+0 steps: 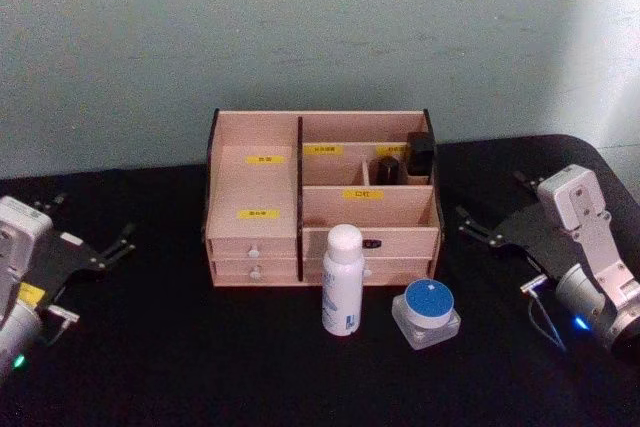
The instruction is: Pick up the facial cleanser and watermelon frost from the table and place them into the tiered storage box.
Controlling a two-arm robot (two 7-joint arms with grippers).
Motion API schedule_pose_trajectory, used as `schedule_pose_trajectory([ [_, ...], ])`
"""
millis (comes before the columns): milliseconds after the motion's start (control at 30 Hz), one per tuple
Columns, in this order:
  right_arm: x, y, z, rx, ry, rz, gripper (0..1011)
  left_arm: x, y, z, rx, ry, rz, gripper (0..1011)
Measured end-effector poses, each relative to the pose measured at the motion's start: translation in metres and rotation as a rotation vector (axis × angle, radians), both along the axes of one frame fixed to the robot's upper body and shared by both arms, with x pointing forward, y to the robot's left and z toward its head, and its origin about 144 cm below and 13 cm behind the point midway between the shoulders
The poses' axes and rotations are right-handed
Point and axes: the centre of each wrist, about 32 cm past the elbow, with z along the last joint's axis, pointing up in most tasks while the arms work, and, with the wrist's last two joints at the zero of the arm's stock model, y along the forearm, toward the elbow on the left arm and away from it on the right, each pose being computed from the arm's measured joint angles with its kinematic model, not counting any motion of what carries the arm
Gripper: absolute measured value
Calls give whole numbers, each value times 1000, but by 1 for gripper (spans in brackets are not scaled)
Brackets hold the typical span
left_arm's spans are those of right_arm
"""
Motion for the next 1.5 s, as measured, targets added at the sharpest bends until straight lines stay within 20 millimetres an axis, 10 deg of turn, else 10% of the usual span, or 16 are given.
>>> schedule_pose_trajectory([
  [1500,0,0,0,0,0,0,1000,0,0,0,0,0,0,1001],
])
